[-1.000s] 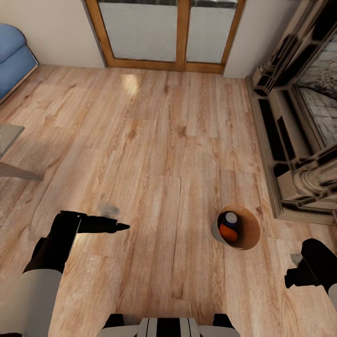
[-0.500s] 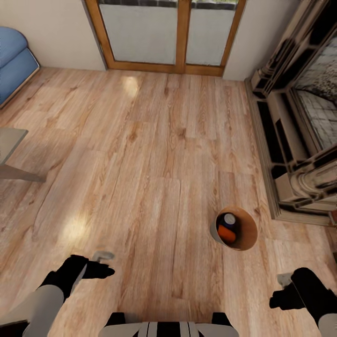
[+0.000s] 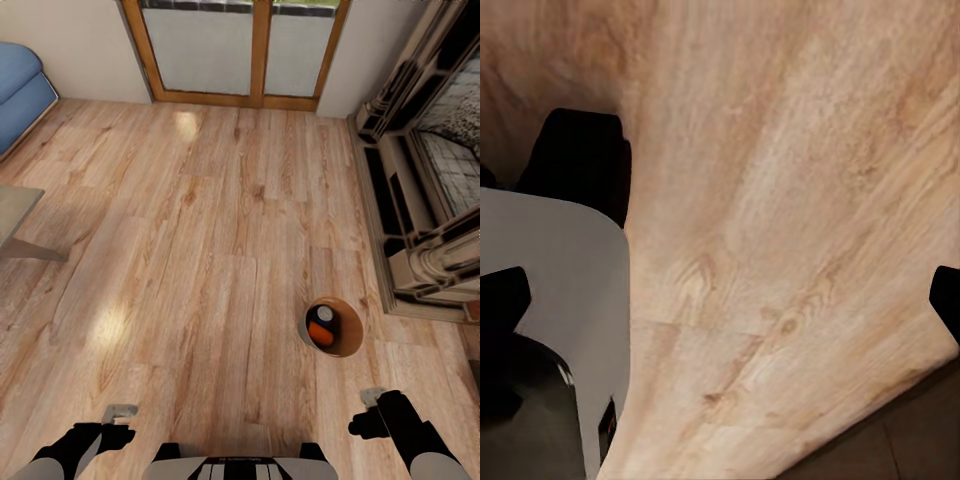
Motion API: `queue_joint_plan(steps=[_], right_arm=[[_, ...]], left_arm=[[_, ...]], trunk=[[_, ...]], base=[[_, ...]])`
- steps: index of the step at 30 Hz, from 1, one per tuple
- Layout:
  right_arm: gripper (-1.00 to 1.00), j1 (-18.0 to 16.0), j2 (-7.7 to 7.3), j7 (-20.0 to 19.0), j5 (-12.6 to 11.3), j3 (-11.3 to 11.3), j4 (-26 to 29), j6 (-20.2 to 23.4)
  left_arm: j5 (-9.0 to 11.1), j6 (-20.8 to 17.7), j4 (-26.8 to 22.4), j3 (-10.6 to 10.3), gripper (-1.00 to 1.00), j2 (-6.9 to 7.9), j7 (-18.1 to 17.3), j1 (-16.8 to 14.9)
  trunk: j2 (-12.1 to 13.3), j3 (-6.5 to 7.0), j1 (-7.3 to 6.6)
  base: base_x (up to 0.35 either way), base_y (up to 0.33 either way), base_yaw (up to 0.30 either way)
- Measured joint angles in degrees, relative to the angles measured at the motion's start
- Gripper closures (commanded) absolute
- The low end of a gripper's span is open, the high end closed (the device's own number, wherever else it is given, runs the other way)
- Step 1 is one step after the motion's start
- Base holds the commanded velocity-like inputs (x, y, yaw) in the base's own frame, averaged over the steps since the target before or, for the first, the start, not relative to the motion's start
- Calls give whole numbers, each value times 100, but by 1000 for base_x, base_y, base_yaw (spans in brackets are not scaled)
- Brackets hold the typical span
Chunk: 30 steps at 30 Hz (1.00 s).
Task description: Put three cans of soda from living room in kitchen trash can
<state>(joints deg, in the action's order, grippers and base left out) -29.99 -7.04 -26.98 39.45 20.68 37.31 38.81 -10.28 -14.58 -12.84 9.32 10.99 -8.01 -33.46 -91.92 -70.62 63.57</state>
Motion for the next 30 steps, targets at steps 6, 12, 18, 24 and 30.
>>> queue_joint_plan(steps=[6,12,18,24,30], right_arm=[[-100,1,162,144,-6,22,-22,-383],[-100,1,198,182,-2,25,-54,-538],[-100,0,187,199,1,95,-457,-1028],[-100,1,150,898,7,451,-1259,-1807],[-100,1,102,1044,4,492,-1610,-2201]], left_arm=[[20,326,19,0,-100,29,24,74],[130,521,24,-3,-100,40,27,89],[205,847,57,-11,-100,43,27,93],[217,1628,288,-14,-100,38,27,248],[233,2045,306,-10,-100,42,28,464]], trunk=[[241,108,-132],[481,215,-264],[722,323,-395],[963,430,-527],[1203,539,-659]], base=[[0,0,0],[0,0,0],[0,0,0],[0,0,0],[0,0,0]])
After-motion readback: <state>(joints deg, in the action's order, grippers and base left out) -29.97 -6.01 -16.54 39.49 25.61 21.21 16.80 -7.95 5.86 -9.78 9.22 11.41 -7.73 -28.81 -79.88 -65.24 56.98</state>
